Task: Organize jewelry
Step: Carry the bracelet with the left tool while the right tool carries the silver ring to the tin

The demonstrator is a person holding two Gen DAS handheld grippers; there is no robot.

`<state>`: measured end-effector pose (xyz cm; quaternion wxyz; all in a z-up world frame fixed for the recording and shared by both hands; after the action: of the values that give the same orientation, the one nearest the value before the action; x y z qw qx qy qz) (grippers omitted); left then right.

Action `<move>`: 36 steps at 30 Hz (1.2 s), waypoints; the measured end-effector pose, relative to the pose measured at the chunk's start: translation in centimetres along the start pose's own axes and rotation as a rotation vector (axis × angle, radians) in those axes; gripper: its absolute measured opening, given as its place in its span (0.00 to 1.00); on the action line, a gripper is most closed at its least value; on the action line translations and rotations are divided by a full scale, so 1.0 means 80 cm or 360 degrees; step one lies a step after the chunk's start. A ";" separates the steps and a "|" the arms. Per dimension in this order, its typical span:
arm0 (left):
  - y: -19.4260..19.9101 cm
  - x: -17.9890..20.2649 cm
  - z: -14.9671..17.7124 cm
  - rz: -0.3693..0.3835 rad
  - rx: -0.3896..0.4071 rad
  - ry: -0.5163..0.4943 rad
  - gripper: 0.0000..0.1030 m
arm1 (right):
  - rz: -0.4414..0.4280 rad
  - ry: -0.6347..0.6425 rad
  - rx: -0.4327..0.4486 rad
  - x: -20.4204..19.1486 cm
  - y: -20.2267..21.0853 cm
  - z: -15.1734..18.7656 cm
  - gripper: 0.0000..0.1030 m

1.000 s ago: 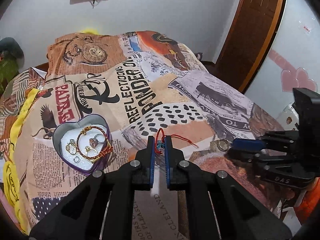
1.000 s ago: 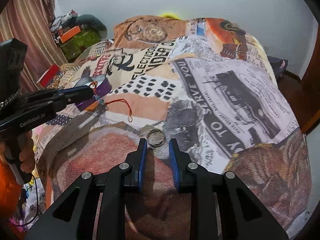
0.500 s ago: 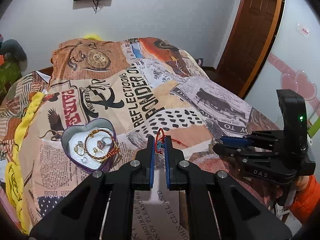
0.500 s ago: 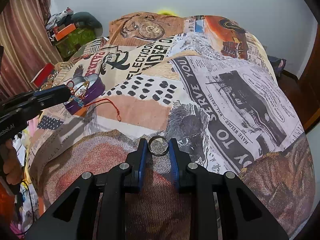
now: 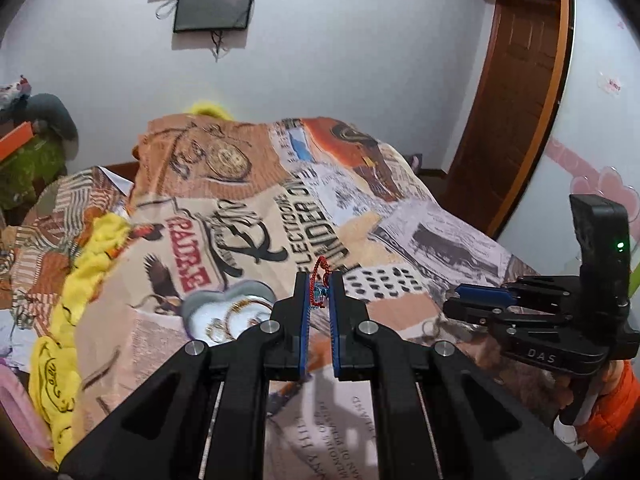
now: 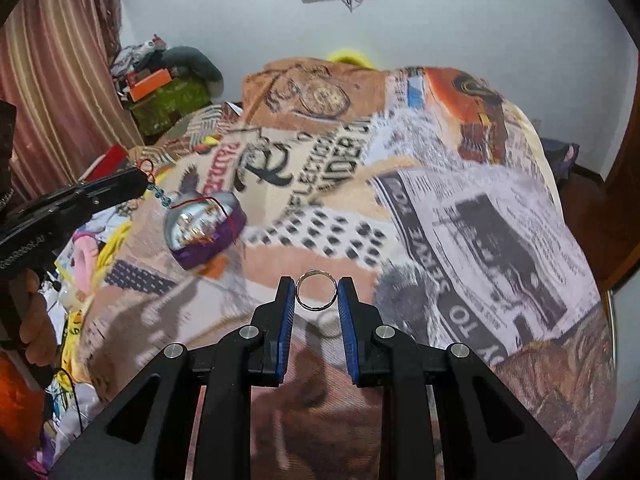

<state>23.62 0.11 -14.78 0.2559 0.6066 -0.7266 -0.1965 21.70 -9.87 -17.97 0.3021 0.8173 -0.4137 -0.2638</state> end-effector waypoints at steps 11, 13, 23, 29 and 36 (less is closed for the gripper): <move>0.021 -0.046 -0.014 -0.0105 0.0071 0.0038 0.07 | -0.0102 0.0055 0.0130 -0.050 0.003 -0.048 0.19; 0.023 -0.057 -0.014 -0.0124 0.0078 0.0048 0.07 | -0.0122 0.0065 0.0140 -0.059 0.000 -0.055 0.19; 0.018 -0.101 -0.010 -0.0172 0.0075 0.0133 0.07 | -0.0192 0.0183 0.0115 -0.102 -0.035 -0.080 0.19; -0.005 -0.116 0.002 -0.0187 0.0025 0.0158 0.07 | -0.0221 0.0257 0.0030 -0.120 -0.066 -0.080 0.19; -0.038 -0.125 0.015 -0.0171 -0.0049 0.0188 0.07 | -0.0199 0.0294 -0.0078 -0.123 -0.102 -0.075 0.19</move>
<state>26.57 9.31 -18.88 0.2968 0.6513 -0.6735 -0.1850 24.92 3.92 -17.91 0.3418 0.8548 -0.3257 -0.2157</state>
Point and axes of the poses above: each gripper's, at about its wrist camera, not at the fingertips, and y roughly against the way its jaws point, x to its right, z to its underside, the point moved 10 cm from there along -y, roughly the way its jaws point, and after that the axes turned 2 degrees about -z, right-handed, at the moved point
